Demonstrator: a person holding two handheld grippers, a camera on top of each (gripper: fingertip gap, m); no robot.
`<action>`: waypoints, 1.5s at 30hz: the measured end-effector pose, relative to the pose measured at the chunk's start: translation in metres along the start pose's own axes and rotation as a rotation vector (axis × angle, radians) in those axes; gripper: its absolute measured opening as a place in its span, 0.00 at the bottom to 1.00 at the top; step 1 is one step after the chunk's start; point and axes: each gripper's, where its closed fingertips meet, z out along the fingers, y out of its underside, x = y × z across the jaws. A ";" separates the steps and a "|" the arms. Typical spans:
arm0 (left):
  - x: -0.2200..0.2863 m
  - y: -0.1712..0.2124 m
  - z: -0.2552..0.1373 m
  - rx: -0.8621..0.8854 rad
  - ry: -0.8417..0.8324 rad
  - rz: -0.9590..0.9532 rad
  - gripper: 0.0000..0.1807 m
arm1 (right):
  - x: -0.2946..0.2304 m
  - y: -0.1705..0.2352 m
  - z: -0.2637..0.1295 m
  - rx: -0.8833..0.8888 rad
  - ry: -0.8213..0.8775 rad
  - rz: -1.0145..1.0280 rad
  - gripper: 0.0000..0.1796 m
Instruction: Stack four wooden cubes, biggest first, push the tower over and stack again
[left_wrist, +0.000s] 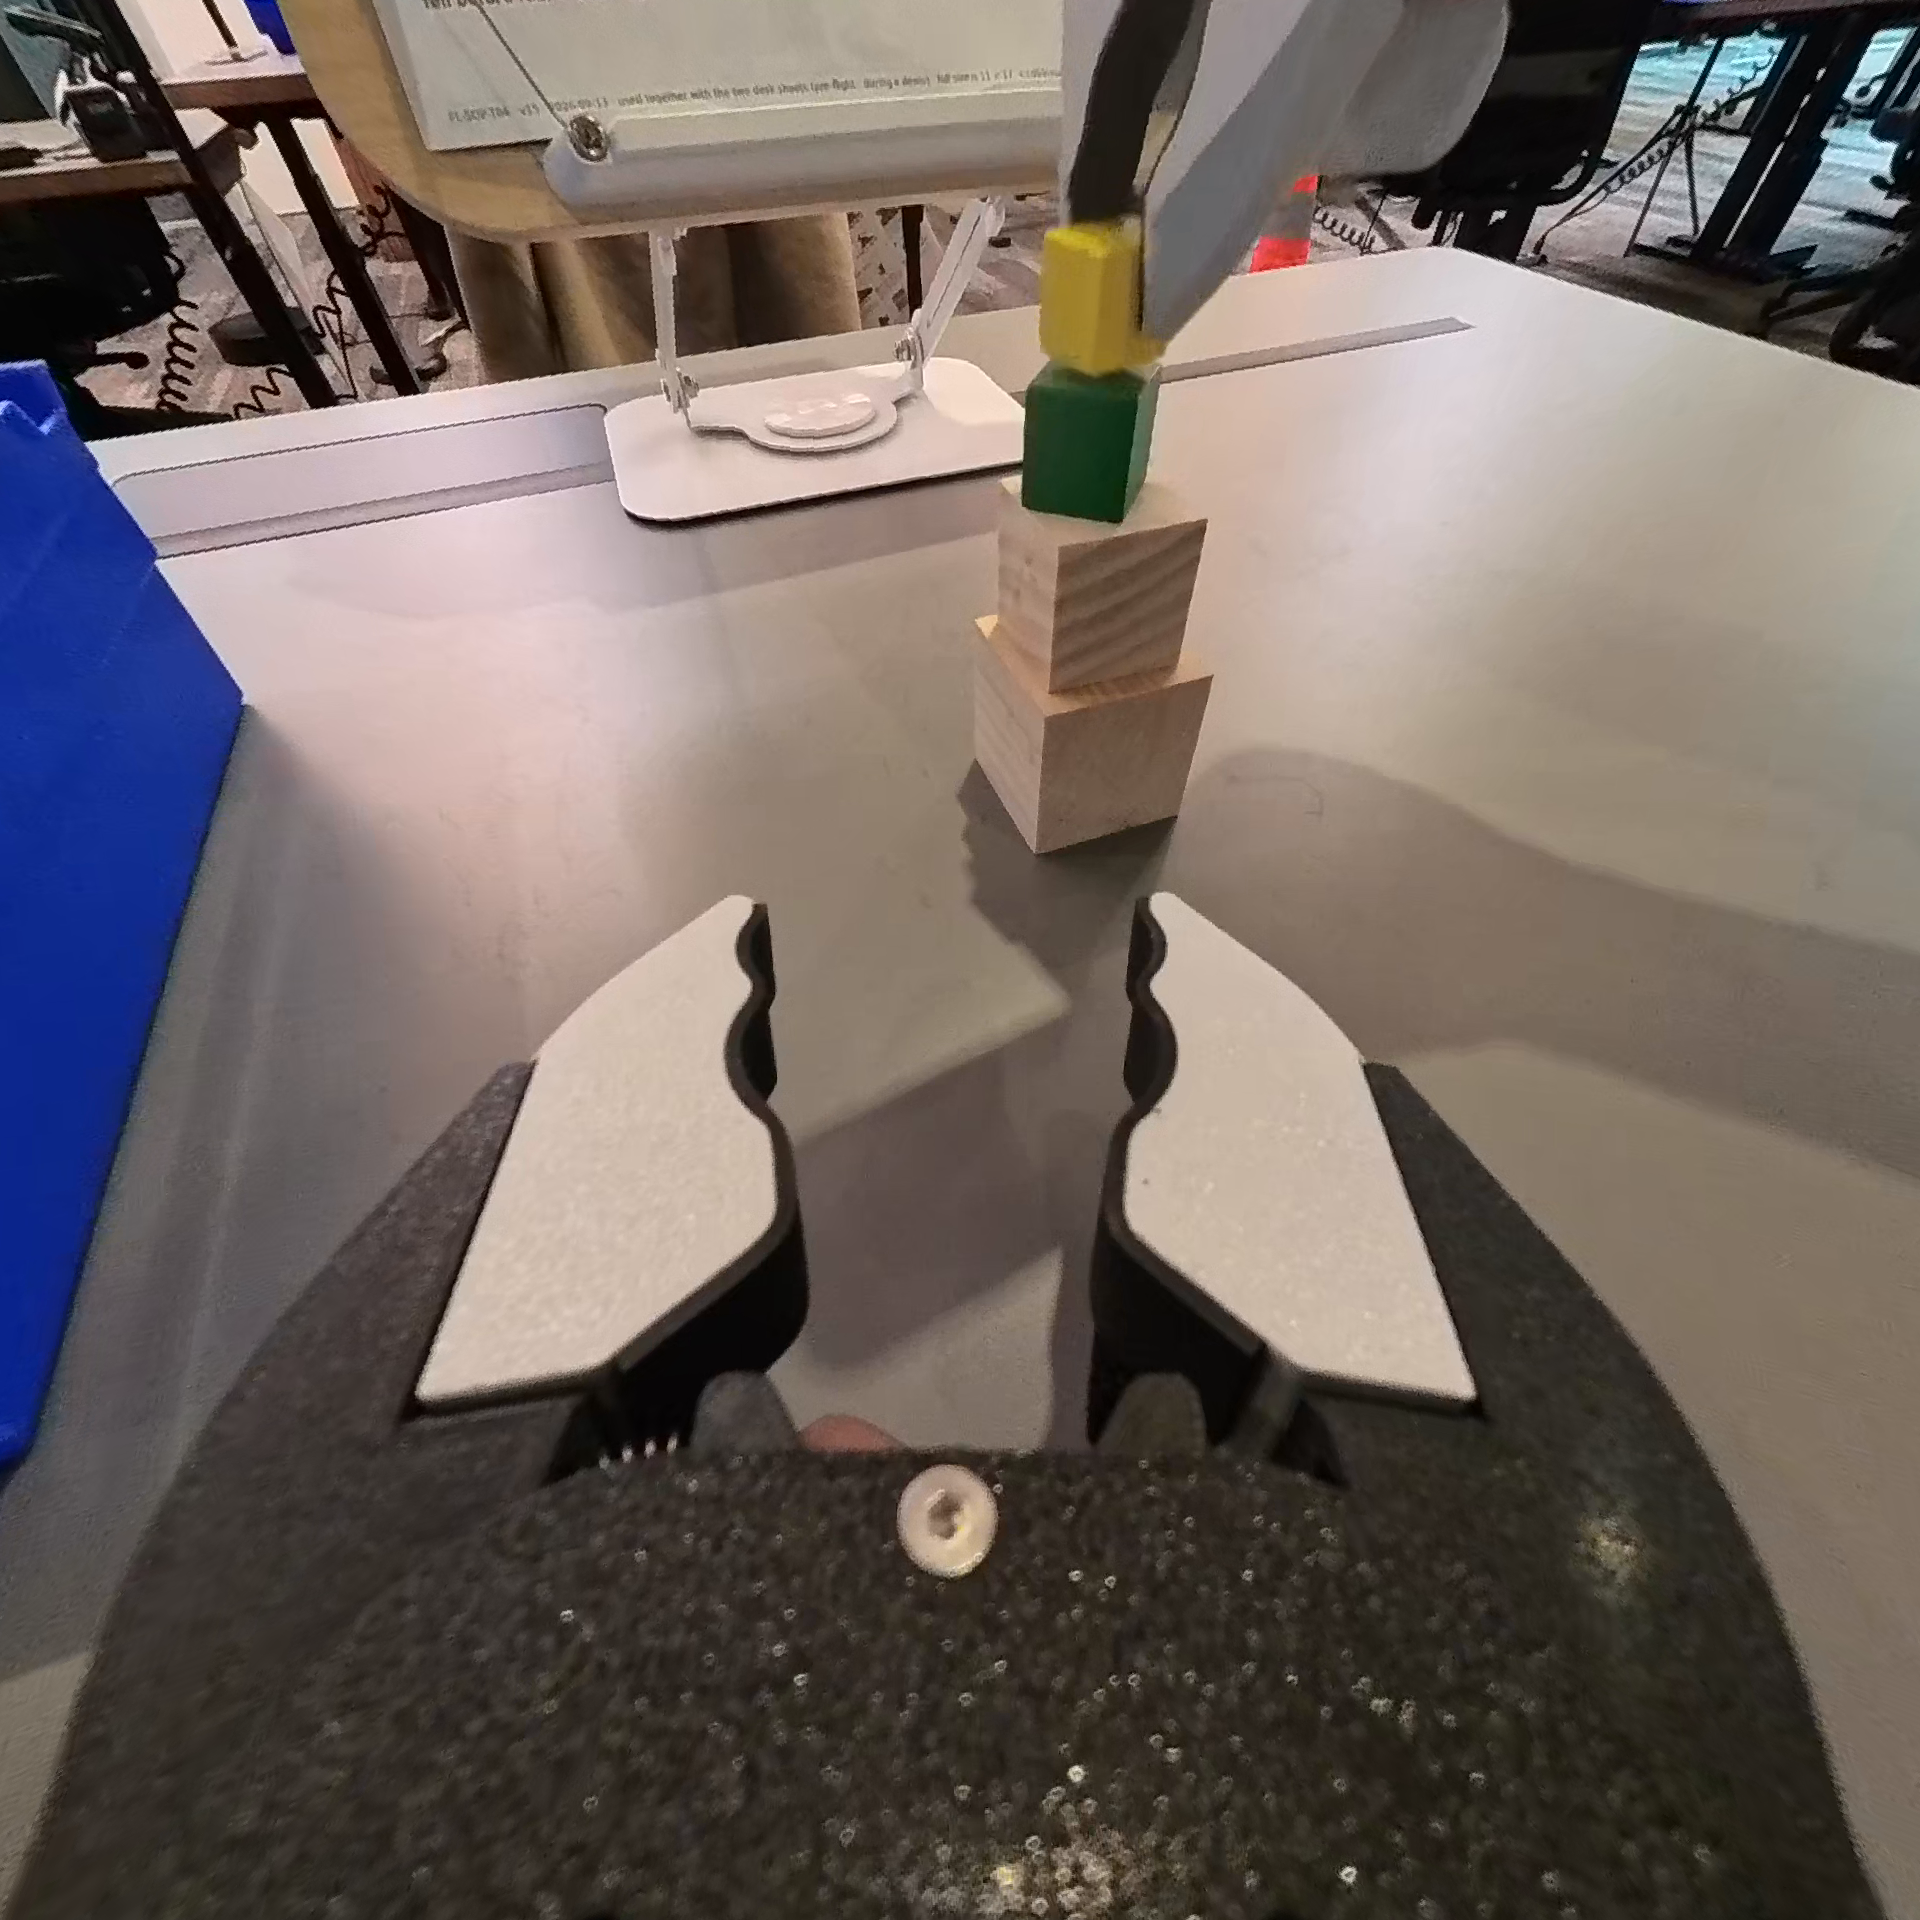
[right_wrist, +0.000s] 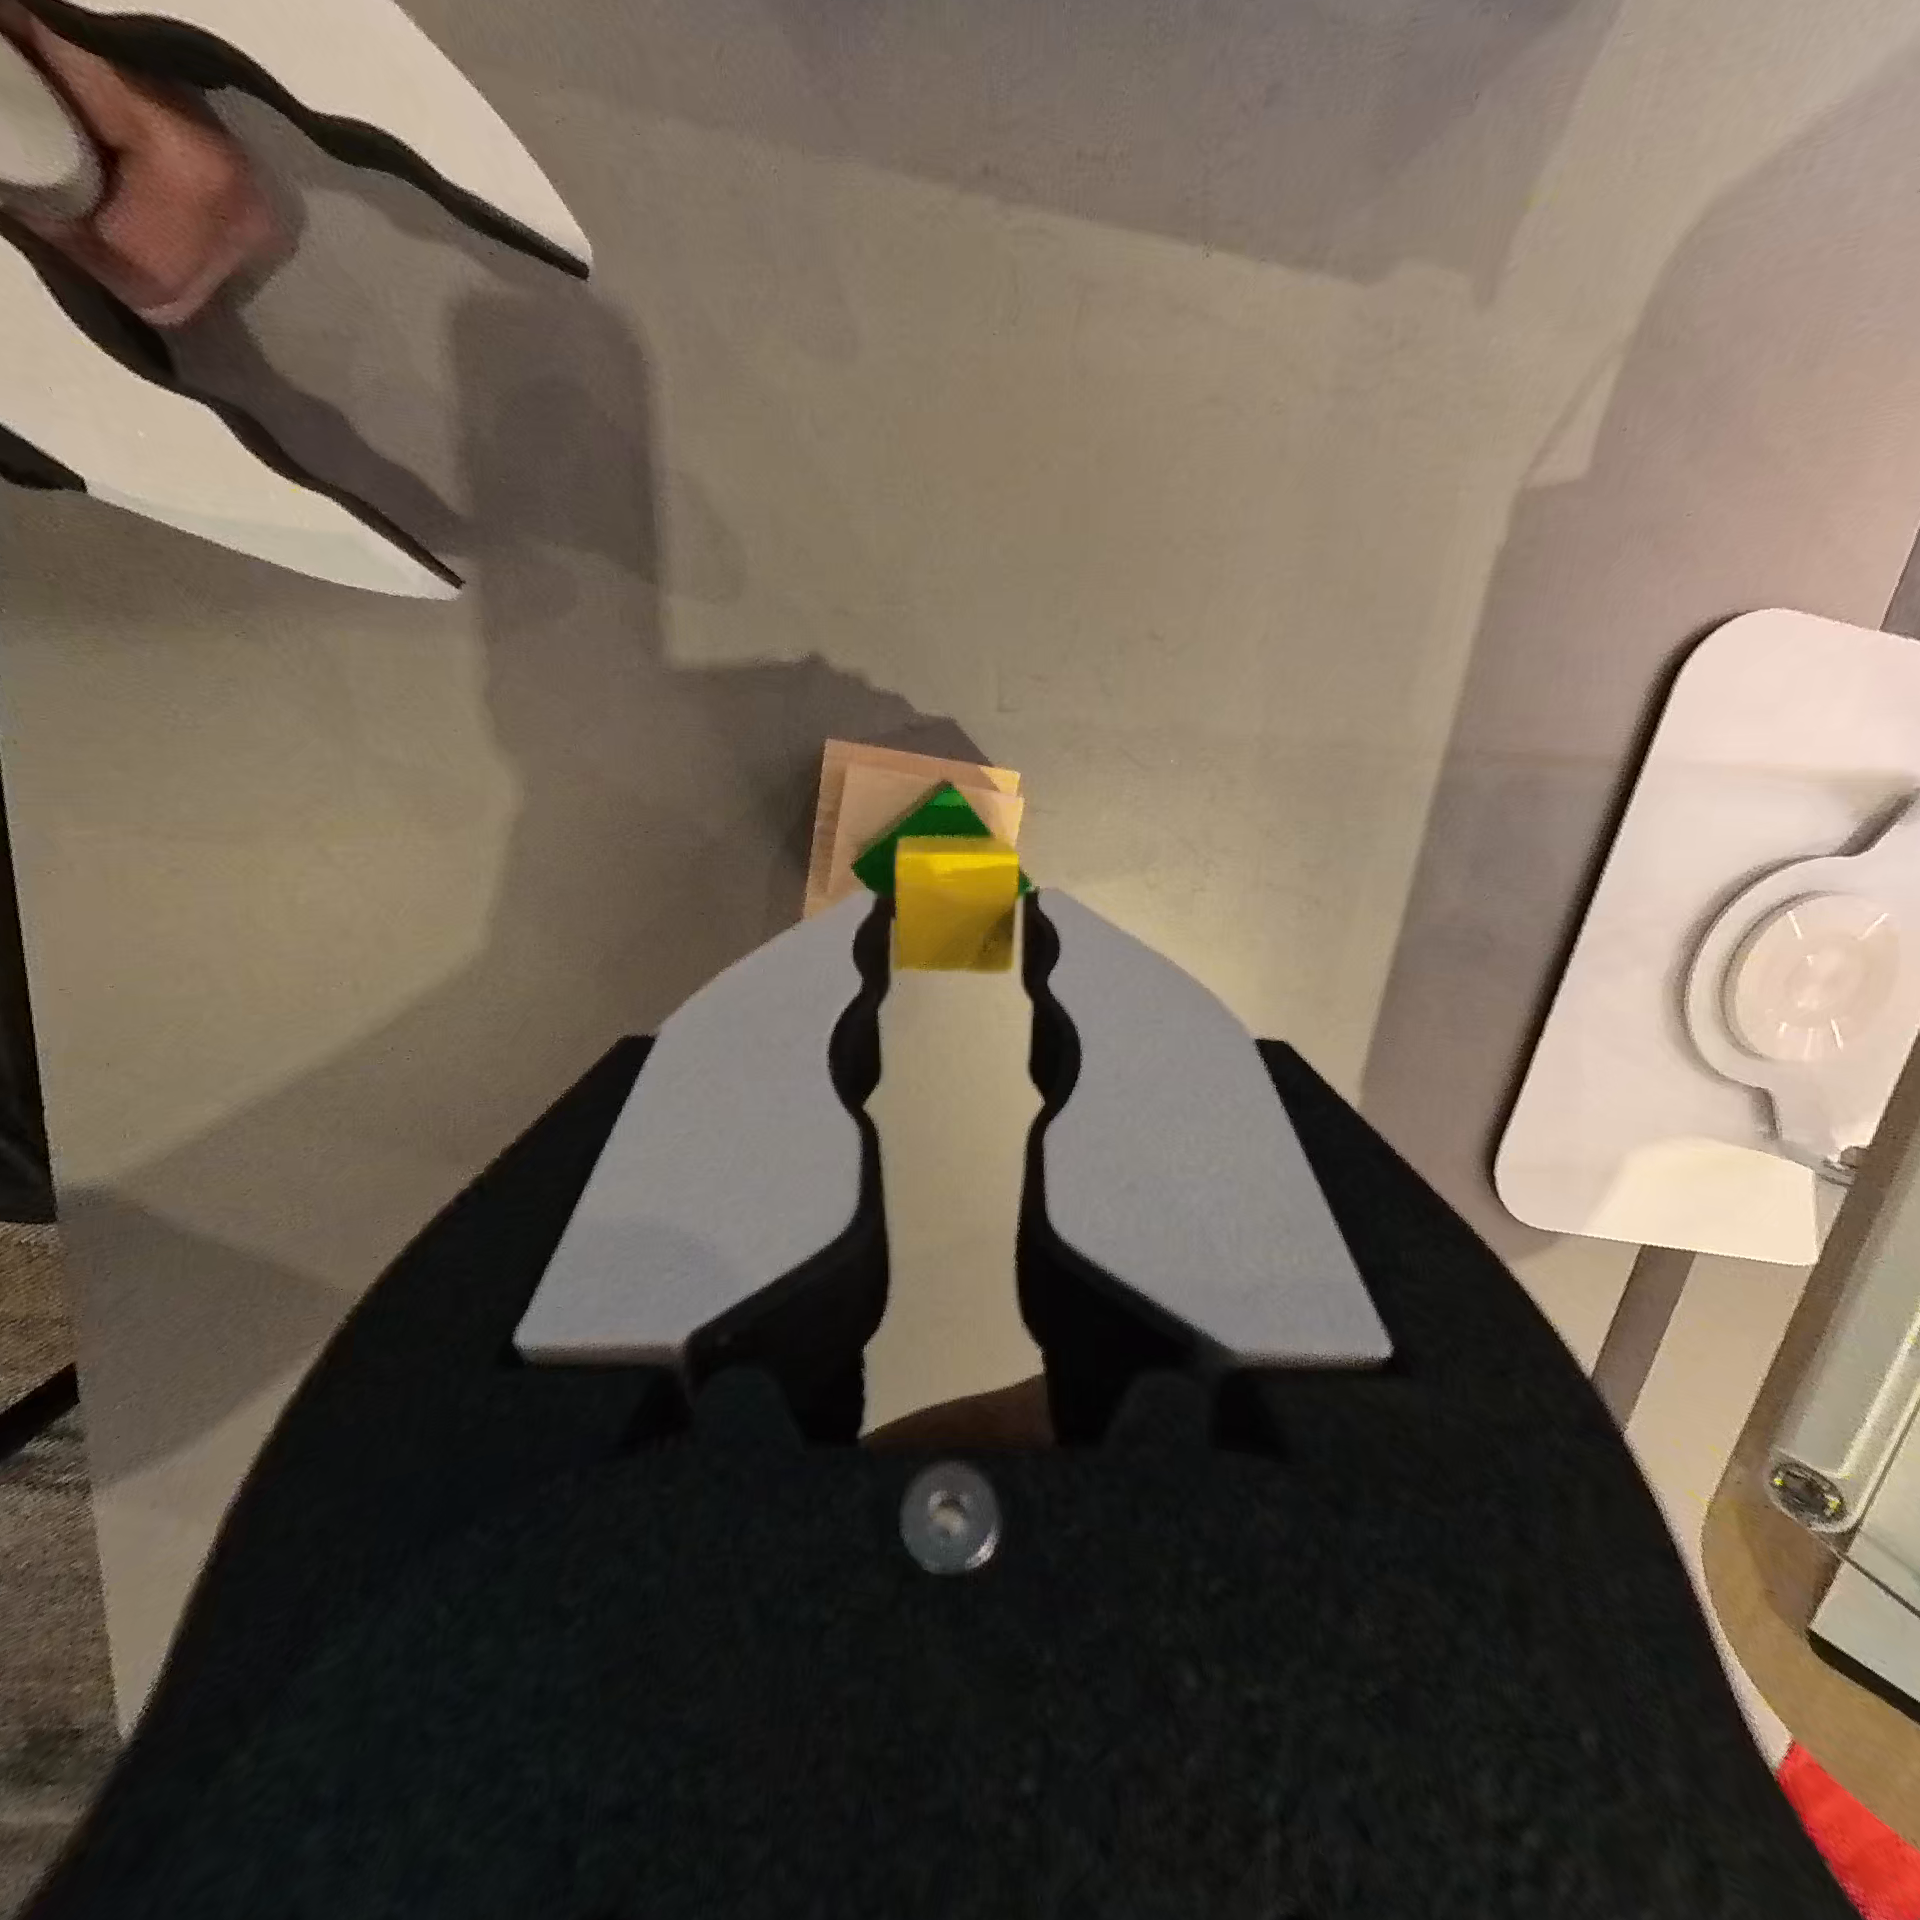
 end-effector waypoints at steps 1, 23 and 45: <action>0.000 0.000 0.000 0.000 0.000 0.000 0.36 | -0.001 -0.002 0.000 0.011 -0.004 0.005 0.15; -0.021 -0.001 0.002 -0.004 -0.174 -0.002 0.36 | -0.079 0.118 -0.018 0.702 0.880 0.917 0.25; -0.014 -0.003 0.005 0.002 -0.132 0.004 0.36 | -0.099 0.137 -0.011 0.775 0.925 0.890 0.21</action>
